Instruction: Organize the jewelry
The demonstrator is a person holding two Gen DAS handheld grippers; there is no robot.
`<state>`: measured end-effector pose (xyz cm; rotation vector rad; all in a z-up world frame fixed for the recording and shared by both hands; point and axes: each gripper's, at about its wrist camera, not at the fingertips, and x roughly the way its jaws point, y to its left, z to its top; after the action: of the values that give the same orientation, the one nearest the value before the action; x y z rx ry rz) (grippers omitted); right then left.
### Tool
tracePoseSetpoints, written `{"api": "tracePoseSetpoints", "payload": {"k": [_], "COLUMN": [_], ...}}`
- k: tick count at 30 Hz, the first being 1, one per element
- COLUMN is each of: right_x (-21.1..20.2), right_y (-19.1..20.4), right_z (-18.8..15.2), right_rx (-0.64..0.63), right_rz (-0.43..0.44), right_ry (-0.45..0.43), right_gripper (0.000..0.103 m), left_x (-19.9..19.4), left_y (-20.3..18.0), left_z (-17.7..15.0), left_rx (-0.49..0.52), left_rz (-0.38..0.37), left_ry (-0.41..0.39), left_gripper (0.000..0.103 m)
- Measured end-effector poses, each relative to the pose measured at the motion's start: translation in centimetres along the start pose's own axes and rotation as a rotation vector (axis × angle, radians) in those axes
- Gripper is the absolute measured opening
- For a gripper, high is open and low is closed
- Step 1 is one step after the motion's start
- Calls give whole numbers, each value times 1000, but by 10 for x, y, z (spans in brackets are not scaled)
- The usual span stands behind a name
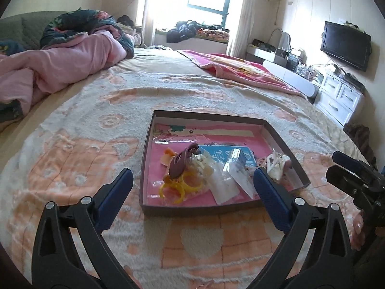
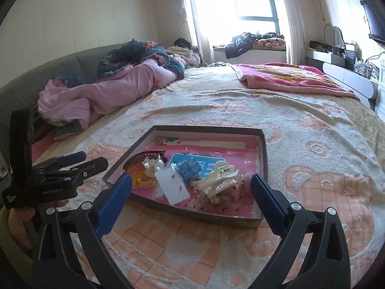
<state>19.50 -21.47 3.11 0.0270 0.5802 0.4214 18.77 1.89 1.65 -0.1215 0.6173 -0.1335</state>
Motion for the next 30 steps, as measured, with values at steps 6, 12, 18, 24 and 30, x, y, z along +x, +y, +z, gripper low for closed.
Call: {"api": "tracePoseSetpoints", "payload": {"k": [6, 12, 18, 24, 30], "right_x": [-15, -26, -35, -45, -58], "right_y": [2, 4, 9, 13, 22], "right_z": [-11, -27, -41, -54, -64], "right_rx": [6, 15, -13, -25, -60], "right_rz": [-29, -70, -118, -144, -181], "right_ry": [-19, -47, -84, -115, -167], "right_gripper": [96, 96, 96, 97, 97], "left_x": [-16, -31, -45, -54, -60], "left_y": [-5, -11, -12, -12, -13], "left_z": [-8, -19, -30, -40, -49], "left_rx": [-8, 16, 26, 25, 30], "left_rz": [1, 32, 51, 66, 75], "left_ry": [-17, -63, -95, -111, -117], "left_gripper": [92, 92, 92, 92, 92]}}
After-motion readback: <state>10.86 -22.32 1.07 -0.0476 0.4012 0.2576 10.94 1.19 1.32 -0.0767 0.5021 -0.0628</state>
